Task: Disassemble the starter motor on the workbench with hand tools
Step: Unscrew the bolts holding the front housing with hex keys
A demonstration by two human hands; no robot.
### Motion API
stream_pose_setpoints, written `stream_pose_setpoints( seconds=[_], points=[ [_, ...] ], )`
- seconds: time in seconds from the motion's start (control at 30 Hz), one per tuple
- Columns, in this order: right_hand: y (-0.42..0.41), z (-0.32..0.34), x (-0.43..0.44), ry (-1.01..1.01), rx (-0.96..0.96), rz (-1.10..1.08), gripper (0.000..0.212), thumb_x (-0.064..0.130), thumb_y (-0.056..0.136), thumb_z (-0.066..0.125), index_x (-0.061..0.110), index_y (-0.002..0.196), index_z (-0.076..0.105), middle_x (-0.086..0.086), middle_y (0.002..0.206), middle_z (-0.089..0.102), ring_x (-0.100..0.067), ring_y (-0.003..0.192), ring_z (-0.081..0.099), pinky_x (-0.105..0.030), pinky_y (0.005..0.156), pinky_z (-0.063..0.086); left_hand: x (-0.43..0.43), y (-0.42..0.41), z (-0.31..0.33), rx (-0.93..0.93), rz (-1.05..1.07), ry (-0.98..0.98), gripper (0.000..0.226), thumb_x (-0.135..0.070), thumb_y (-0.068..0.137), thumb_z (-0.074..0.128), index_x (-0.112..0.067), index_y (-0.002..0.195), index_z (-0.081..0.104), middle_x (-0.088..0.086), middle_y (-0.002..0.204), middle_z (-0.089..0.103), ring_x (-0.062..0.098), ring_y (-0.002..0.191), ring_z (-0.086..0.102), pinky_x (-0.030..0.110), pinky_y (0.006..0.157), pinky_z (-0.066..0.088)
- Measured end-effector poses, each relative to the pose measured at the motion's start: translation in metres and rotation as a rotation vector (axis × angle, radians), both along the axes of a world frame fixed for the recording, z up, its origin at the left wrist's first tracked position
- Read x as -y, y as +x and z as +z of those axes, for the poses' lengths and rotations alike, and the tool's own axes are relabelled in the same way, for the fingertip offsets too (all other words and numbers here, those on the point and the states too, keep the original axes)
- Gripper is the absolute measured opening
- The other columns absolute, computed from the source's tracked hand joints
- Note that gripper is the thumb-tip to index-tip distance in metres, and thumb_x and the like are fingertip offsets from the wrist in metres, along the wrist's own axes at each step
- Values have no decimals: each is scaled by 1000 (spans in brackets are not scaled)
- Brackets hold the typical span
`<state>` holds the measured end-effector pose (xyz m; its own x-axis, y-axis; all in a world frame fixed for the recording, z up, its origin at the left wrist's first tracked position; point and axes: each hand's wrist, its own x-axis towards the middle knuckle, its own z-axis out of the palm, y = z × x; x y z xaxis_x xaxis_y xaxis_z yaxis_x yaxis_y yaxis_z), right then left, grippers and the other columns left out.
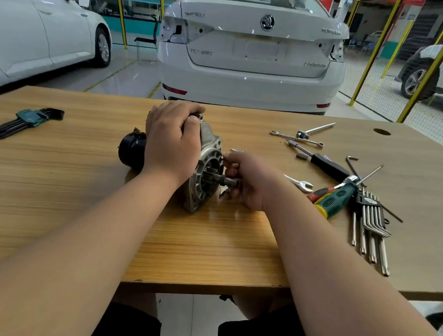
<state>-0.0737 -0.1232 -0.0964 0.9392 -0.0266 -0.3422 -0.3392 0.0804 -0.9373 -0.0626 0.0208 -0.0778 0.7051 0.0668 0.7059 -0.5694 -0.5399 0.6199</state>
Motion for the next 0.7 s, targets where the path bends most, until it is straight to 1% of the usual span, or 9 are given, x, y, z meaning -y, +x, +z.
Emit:
stream_pose_setpoints(
  seconds=[0.1,0.17,0.23,0.3,0.33,0.4,0.47,0.57,0.7],
  points=[
    [0,-2,2,5,-2,17,20,26,96,54,17,78,56,9,42,45,-7,37,40,-17,37,32,-1,1,0,-1,0,1,39,-20,90,34,-15,108,69,-10,104,59,3,105,42,42,110,28],
    [0,-3,4,19,-7,36,18,26,95,54,17,79,56,9,43,45,-7,38,41,-17,38,33,-1,0,-1,2,1,8,40,-21,90,34,-14,108,69,-6,105,62,9,109,46,42,109,29],
    [0,-3,5,32,-26,48,19,26,95,54,17,79,56,8,45,45,-7,40,41,-17,39,33,-1,-1,1,2,15,23,39,-22,89,35,-15,106,69,-6,105,64,13,110,48,36,108,29],
    [1,-1,5,35,-44,64,20,25,95,54,17,77,56,8,45,45,-7,43,40,-16,40,33,-5,3,7,15,41,86,32,-27,87,40,-20,98,69,-11,94,61,12,103,47,23,95,26],
    [3,0,6,38,-50,73,20,25,95,54,17,76,55,8,45,44,-7,43,39,-16,40,33,-8,8,11,24,46,152,29,-30,85,43,-21,93,69,-12,89,60,13,99,46,23,90,25],
    [5,0,8,31,-47,83,21,24,96,53,17,75,54,9,44,42,-6,42,37,-15,40,32,-12,20,17,40,27,277,28,-31,84,44,-16,85,69,-5,84,63,20,96,50,31,90,31],
    [8,0,9,-16,-20,83,21,23,95,53,17,76,54,9,44,42,-7,43,37,-16,40,32,-11,27,18,61,27,296,33,-29,85,42,-11,83,69,3,83,65,26,94,52,37,88,36],
    [19,1,12,-124,0,49,21,26,93,57,16,75,56,6,48,46,-8,41,39,-18,36,31,-2,36,12,73,100,232,34,-27,85,39,-11,82,68,2,79,62,22,86,49,33,81,34],
    [42,9,17,-237,8,35,21,28,93,57,16,75,54,3,53,48,-8,38,40,-17,35,29,8,54,10,83,193,254,31,-27,87,38,-14,82,65,4,83,63,15,82,40,30,77,27]
  ],
)
